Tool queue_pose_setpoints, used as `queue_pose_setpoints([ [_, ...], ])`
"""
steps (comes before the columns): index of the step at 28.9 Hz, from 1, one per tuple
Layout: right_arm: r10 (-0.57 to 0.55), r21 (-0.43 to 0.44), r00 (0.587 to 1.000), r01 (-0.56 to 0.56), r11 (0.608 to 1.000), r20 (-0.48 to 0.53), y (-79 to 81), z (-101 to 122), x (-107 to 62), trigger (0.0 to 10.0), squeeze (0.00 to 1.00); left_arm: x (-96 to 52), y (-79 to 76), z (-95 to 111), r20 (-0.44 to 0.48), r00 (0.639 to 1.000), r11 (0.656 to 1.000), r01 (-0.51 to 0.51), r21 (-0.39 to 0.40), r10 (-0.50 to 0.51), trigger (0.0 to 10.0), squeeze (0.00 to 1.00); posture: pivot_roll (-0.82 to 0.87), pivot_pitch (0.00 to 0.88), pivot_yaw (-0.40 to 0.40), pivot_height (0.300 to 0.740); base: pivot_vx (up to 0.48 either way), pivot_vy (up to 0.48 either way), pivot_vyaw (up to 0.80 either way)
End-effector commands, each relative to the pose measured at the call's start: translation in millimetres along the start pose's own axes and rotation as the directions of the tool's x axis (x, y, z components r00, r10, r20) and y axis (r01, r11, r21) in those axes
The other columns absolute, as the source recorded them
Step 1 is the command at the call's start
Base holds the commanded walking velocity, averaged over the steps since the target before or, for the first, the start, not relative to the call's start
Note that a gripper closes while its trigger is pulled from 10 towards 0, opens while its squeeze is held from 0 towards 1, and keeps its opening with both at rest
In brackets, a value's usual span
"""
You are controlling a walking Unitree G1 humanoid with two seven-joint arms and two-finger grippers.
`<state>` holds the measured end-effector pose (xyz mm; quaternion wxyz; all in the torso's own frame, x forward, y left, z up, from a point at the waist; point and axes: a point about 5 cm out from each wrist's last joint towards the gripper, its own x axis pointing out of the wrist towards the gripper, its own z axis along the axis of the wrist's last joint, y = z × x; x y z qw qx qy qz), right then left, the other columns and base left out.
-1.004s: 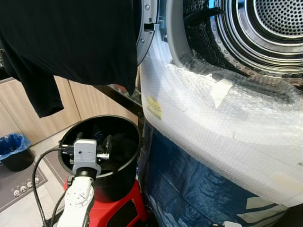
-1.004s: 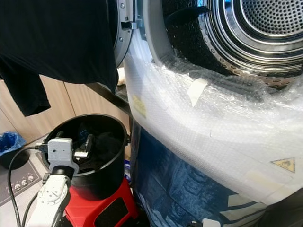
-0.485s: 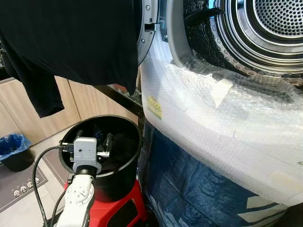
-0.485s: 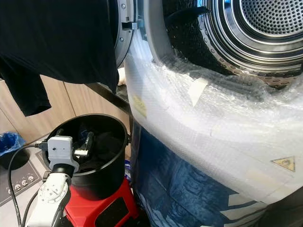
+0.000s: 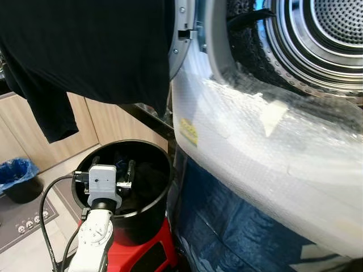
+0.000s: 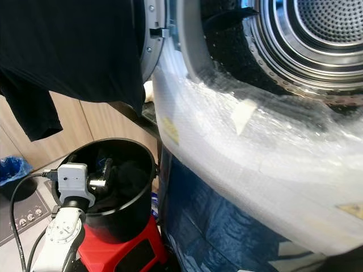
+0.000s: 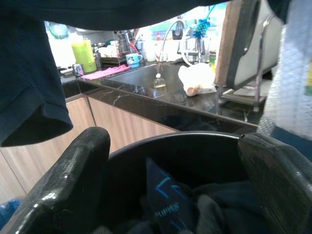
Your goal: Clothes washing
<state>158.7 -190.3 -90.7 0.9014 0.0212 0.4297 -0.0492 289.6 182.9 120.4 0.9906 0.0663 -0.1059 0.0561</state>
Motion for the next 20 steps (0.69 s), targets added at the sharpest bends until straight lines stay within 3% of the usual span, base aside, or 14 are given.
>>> queue_pose_setpoints([
  [1, -0.013, 0.015, 1.000, 0.013, 1.000, -0.003, -2.9, -2.4, -1.1, 10.0, 0.00, 1.4, -2.2, 0.6, -0.003, 1.000, 1.000, 0.014, -0.008, -0.014, 10.0, 0.00, 0.07, 0.056, -0.019, 0.740, 0.251, 0.000, 0.00],
  [14, 0.004, 0.014, 1.000, -0.004, 1.000, -0.009, -0.1, -3.3, -1.0, 10.0, 0.00, 1.2, 1.4, 1.2, 0.003, 1.000, 1.000, 0.012, 0.005, -0.012, 10.0, 0.00, 0.09, 0.052, -0.018, 0.740, 0.256, 0.000, 0.00],
  [20, 0.013, 0.013, 1.000, -0.013, 1.000, -0.009, 0.5, -5.0, -1.6, 10.0, 0.00, 0.8, 0.7, 2.0, 0.011, 1.000, 1.000, 0.015, 0.000, -0.015, 10.0, 0.00, 0.08, 0.053, -0.014, 0.740, 0.000, 0.000, 0.00],
])
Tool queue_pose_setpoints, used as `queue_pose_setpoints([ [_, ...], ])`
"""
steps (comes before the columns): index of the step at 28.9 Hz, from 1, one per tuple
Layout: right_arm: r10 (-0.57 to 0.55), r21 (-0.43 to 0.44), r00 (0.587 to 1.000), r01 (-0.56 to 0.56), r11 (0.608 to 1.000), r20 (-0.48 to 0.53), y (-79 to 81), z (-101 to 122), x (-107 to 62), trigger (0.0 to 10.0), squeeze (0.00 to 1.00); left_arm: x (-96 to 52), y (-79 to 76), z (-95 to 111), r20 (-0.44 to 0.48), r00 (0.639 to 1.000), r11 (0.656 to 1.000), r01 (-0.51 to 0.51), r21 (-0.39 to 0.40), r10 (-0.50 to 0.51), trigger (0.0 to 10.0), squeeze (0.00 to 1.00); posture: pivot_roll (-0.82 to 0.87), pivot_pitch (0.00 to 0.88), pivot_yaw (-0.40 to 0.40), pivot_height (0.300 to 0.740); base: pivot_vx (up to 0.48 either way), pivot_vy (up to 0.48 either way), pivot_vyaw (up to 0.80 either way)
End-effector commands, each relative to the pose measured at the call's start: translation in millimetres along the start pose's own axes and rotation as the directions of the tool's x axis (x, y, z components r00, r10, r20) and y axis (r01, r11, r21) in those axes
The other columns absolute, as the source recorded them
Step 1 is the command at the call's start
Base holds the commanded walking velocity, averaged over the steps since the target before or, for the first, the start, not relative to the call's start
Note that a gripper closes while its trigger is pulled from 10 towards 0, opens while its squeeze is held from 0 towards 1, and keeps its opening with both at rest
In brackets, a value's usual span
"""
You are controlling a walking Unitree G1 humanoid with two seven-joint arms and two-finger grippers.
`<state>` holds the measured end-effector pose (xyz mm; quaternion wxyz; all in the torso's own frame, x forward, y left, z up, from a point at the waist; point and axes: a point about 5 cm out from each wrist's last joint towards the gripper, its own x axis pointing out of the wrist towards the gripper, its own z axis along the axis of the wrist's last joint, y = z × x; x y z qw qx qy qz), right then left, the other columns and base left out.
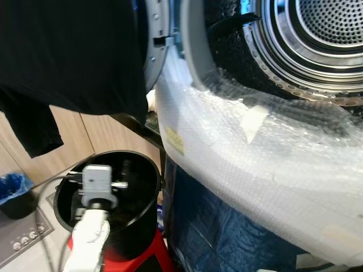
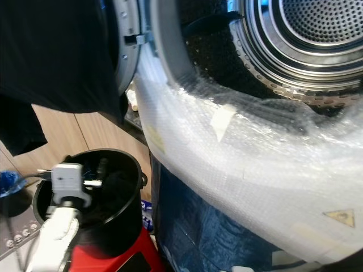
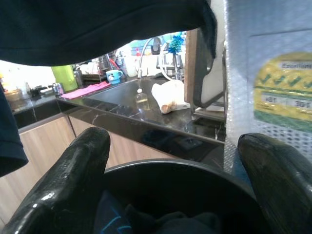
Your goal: Clothes washing
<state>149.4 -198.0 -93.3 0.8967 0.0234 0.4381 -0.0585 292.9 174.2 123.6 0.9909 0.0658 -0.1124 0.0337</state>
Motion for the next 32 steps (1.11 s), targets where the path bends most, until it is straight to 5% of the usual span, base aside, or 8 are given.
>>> queue_pose_setpoints([
  [1, 0.030, -0.002, 1.000, -0.030, 1.000, 0.008, 9.5, 2.8, 1.4, 10.0, 0.00, -2.8, 9.3, -1.5, -0.005, 1.000, 1.000, -0.028, 0.007, 0.028, 10.0, 0.00, 0.08, 0.053, -0.014, 0.740, 0.000, 0.000, 0.00],
  [14, 0.044, 0.005, 0.999, -0.044, 0.999, 0.005, 12.3, 1.0, 1.0, 10.0, 0.00, -3.1, 9.1, -2.3, -0.015, 1.000, 1.000, -0.025, 0.014, 0.025, 10.0, 0.00, 0.08, 0.055, -0.011, 0.740, 0.000, 0.000, 0.00],
  [32, 0.067, 0.001, 0.998, -0.067, 0.998, 0.003, 15.6, 1.1, 1.2, 10.0, 0.00, -3.3, 8.9, -3.1, -0.018, 0.999, 0.999, -0.029, 0.018, 0.029, 10.0, 0.00, 0.08, 0.050, -0.013, 0.740, 0.291, 0.000, 0.00],
])
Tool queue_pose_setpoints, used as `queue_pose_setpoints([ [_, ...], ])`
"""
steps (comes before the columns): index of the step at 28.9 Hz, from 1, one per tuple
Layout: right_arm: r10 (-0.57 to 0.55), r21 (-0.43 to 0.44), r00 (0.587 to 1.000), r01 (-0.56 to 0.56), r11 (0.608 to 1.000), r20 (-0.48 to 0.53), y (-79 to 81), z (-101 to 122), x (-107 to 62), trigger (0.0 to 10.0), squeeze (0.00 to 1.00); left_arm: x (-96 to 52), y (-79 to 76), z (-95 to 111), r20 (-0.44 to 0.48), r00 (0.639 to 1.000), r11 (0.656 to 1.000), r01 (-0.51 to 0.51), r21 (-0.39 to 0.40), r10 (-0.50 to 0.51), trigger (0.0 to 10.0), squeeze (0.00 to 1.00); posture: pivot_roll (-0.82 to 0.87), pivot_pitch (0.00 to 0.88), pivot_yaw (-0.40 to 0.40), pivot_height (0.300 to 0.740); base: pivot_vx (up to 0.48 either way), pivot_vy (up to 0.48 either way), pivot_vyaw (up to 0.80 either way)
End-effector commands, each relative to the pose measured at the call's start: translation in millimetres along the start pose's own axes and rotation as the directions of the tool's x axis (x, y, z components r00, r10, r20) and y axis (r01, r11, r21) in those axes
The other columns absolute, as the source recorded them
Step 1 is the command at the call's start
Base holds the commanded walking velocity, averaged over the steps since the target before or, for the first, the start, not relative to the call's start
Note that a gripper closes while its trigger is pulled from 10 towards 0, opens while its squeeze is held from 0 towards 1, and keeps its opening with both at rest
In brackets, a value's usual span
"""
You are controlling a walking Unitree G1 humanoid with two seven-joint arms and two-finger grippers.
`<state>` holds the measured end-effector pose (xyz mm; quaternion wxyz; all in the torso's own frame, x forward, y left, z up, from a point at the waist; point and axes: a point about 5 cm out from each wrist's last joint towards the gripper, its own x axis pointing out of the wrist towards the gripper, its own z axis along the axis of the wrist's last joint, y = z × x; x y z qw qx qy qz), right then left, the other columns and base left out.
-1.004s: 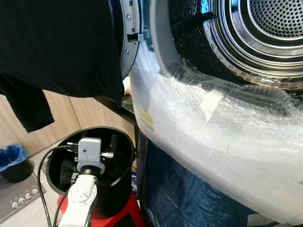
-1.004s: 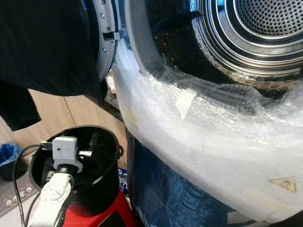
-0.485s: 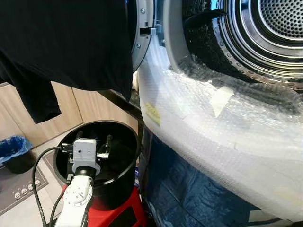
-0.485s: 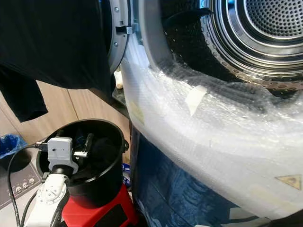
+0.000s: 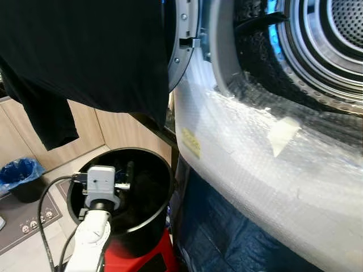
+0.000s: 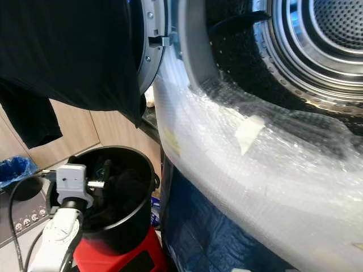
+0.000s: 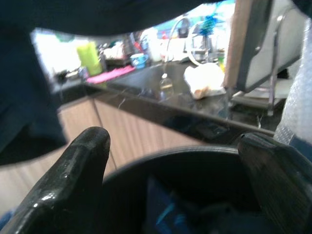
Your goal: Clothes washing
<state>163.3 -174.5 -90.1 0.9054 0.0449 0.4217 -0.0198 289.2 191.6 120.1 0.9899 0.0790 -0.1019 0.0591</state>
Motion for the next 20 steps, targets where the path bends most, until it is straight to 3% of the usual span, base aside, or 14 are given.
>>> queue_pose_setpoints([
  [1, -0.022, -0.005, 0.999, 0.022, 1.000, -0.030, -9.0, -9.4, -3.9, 10.0, 0.00, -0.1, -8.3, 2.2, 0.004, 1.000, 1.000, 0.018, -0.016, -0.018, 10.0, 0.00, 0.08, 0.048, -0.013, 0.740, 0.315, 0.000, 0.00],
  [6, -0.018, -0.003, 0.999, 0.018, 1.000, -0.029, -8.1, -9.4, -3.8, 10.0, 0.00, -0.2, -8.4, 2.4, 0.006, 1.000, 1.000, 0.020, -0.014, -0.020, 10.0, 0.00, 0.08, 0.049, -0.011, 0.740, 0.319, 0.000, 0.00],
  [20, -0.009, -0.021, 0.999, 0.008, 1.000, -0.037, -8.3, -12.5, -5.0, 10.0, 0.00, -2.9, -9.3, 2.2, 0.011, 1.000, 1.000, 0.020, -0.012, -0.020, 10.0, 0.00, 0.08, 0.052, -0.011, 0.740, 0.000, 0.000, 0.00],
])
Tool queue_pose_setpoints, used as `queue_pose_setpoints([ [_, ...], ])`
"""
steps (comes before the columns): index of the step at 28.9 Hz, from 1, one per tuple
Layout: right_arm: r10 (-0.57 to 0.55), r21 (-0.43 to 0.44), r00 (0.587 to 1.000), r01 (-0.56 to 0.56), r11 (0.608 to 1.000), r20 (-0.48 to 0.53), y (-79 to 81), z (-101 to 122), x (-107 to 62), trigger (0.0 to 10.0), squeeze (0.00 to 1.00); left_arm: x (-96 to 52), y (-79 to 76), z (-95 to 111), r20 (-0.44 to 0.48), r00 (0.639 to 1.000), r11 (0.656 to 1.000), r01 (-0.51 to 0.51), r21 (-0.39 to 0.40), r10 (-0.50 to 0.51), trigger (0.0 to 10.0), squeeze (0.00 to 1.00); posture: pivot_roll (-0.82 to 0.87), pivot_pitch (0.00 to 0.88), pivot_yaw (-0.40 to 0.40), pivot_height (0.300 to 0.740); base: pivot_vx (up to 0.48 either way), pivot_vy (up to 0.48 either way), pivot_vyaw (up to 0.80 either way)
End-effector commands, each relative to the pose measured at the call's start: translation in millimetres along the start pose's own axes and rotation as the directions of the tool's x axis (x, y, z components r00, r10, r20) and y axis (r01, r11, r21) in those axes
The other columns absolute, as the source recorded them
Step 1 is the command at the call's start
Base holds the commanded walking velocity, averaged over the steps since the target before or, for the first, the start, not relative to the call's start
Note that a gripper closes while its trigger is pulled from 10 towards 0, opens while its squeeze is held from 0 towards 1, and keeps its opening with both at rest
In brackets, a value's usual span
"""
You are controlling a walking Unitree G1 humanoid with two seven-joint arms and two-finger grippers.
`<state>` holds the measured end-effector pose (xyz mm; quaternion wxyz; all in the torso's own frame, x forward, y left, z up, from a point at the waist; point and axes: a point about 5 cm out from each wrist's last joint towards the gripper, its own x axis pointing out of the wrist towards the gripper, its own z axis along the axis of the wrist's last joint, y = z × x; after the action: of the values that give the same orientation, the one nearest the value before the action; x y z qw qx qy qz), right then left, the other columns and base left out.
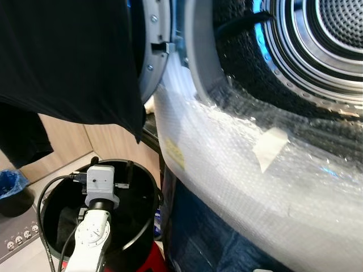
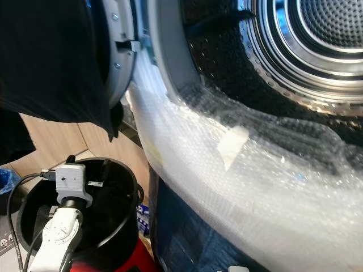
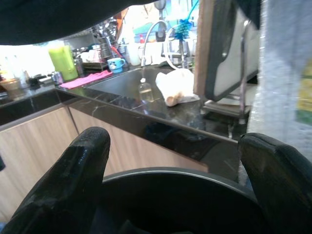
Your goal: Clothes washing
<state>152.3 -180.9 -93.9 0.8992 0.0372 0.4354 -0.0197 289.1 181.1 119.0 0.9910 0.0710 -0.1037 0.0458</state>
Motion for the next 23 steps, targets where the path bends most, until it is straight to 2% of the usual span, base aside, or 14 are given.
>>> queue_pose_setpoints([
  [1, -0.001, -0.009, 1.000, 0.001, 1.000, -0.007, -0.8, -2.4, -0.8, 10.0, 0.00, -1.7, 1.2, 1.4, 0.006, 1.000, 1.000, -0.004, 0.006, 0.004, 10.0, 0.00, 0.08, 0.051, -0.012, 0.740, 0.000, 0.000, 0.00],
  [23, 0.013, 0.018, 1.000, -0.013, 1.000, -0.009, 2.2, -4.4, -1.1, 10.0, 0.00, -4.2, 1.2, -1.8, -0.007, 1.000, 1.000, 0.006, 0.012, -0.006, 10.0, 0.00, 0.08, 0.039, -0.004, 0.740, 0.000, 0.000, 0.00],
])
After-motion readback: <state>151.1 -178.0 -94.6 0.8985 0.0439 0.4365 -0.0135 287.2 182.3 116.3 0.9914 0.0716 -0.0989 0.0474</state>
